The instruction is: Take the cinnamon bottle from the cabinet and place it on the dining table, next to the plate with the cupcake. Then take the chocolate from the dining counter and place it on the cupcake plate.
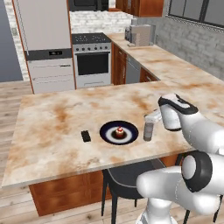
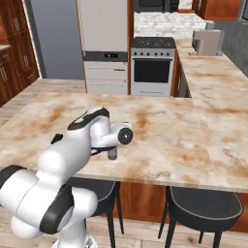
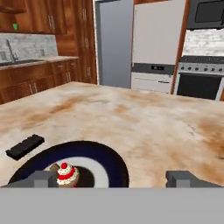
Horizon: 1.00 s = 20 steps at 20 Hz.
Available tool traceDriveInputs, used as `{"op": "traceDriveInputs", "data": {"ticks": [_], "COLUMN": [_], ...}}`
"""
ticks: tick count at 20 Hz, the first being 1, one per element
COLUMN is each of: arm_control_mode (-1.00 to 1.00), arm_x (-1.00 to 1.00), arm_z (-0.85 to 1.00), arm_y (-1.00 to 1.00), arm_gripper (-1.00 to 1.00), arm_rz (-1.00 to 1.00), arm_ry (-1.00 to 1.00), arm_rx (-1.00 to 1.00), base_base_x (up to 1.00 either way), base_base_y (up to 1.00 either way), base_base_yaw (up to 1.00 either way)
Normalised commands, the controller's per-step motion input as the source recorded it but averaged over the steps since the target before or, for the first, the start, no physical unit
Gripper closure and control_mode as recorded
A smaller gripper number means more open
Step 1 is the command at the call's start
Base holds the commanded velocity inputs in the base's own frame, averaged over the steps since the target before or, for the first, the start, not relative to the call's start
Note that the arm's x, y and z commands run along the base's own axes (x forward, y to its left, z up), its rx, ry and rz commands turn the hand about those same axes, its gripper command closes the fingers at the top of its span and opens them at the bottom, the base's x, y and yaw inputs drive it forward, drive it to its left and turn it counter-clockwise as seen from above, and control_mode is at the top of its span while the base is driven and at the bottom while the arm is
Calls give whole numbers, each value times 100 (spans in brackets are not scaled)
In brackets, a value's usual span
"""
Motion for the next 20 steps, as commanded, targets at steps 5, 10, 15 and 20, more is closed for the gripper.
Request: {"op": "traceDriveInputs", "data": {"ticks": [5, 10, 15, 20], "arm_control_mode": [-100, -100, -100, -100], "arm_x": [-6, -27, -48, -17], "arm_z": [100, 100, 100, 12], "arm_y": [39, 98, 100, 100], "arm_gripper": [-100, -100, -100, -100], "arm_rz": [0, 0, 0, -8], "arm_ry": [1, 23, 43, 46], "arm_rx": [-9, -9, -1, -9], "base_base_x": [0, 0, 0, 0], "base_base_y": [0, 0, 0, 0], "base_base_yaw": [0, 0, 0, 0]}}
